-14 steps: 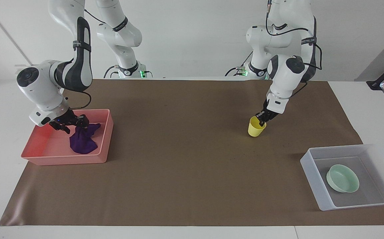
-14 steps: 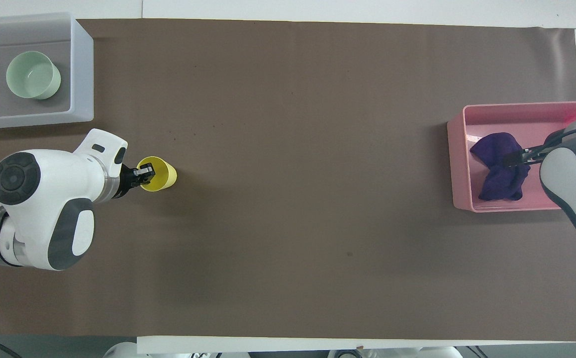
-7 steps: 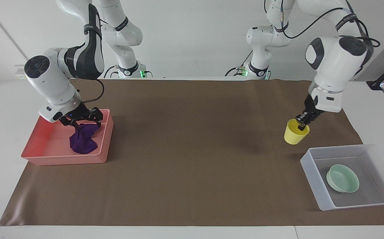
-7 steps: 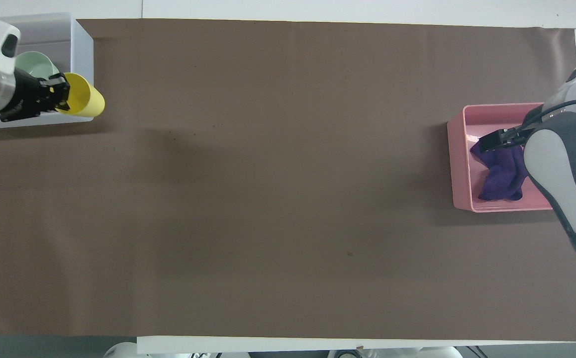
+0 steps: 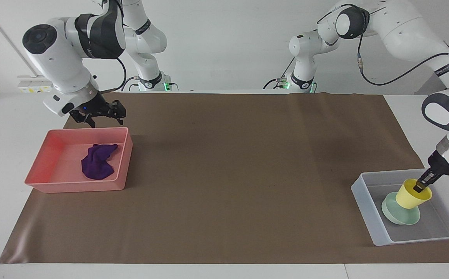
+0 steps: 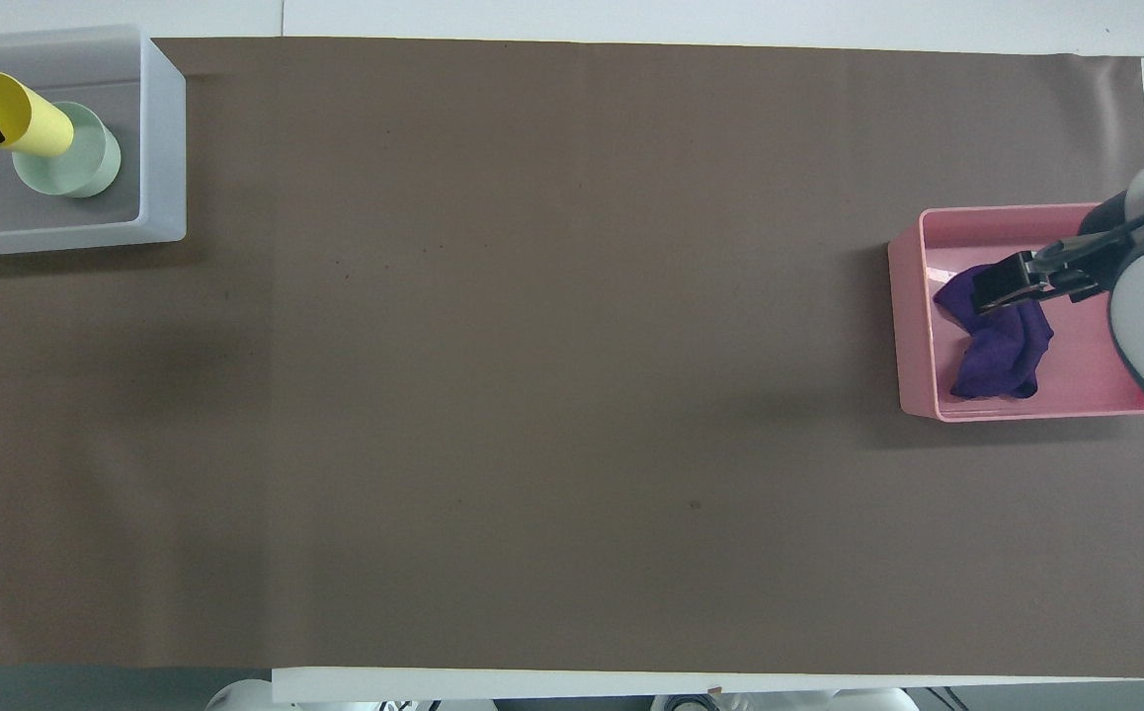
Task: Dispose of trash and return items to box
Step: 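Carry the yellow cup into the white box with the left gripper, then release the yellow cup onto the green bowl and withdraw the left gripper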
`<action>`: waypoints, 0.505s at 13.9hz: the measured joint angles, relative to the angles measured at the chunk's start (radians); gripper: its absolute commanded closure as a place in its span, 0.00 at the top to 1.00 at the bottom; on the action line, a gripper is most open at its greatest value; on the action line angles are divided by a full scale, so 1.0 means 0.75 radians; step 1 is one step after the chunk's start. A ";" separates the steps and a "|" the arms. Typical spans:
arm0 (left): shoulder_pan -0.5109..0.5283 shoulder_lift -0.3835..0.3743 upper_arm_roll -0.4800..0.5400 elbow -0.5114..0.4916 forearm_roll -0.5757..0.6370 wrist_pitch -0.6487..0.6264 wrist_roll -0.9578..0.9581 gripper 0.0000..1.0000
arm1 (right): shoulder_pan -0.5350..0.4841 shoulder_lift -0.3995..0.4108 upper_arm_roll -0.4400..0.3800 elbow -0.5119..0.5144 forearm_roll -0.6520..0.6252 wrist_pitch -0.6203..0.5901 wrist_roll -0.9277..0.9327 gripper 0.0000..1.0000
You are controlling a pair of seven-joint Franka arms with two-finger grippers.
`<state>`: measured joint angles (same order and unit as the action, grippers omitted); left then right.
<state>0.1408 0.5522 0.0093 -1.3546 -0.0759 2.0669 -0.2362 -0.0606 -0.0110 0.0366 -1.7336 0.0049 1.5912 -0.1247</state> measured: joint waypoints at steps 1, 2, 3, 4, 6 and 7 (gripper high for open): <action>-0.001 0.020 -0.002 0.000 0.000 -0.001 0.000 0.00 | 0.000 -0.016 -0.002 0.014 0.000 -0.029 0.000 0.98; 0.000 0.035 -0.002 -0.001 0.000 -0.001 0.000 0.00 | 0.000 -0.033 -0.003 0.020 0.000 -0.042 0.000 0.98; 0.002 0.050 -0.001 -0.006 0.000 -0.001 0.012 0.02 | 0.000 -0.050 -0.004 0.023 0.000 -0.052 0.000 0.98; 0.004 0.061 0.000 -0.019 0.000 0.005 0.048 0.37 | 0.000 -0.067 -0.005 0.025 0.000 -0.065 0.000 0.98; 0.012 0.073 0.001 -0.059 0.000 0.057 0.126 0.72 | 0.000 -0.094 -0.005 0.025 0.006 -0.093 0.002 0.98; 0.018 0.074 0.002 -0.070 0.000 0.071 0.141 0.94 | 0.000 -0.101 -0.006 0.026 0.015 -0.100 0.007 0.98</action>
<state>0.1539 0.6074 0.0107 -1.4073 -0.0761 2.1202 -0.1306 -0.0606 -0.0870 0.0318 -1.7145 0.0160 1.5158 -0.1192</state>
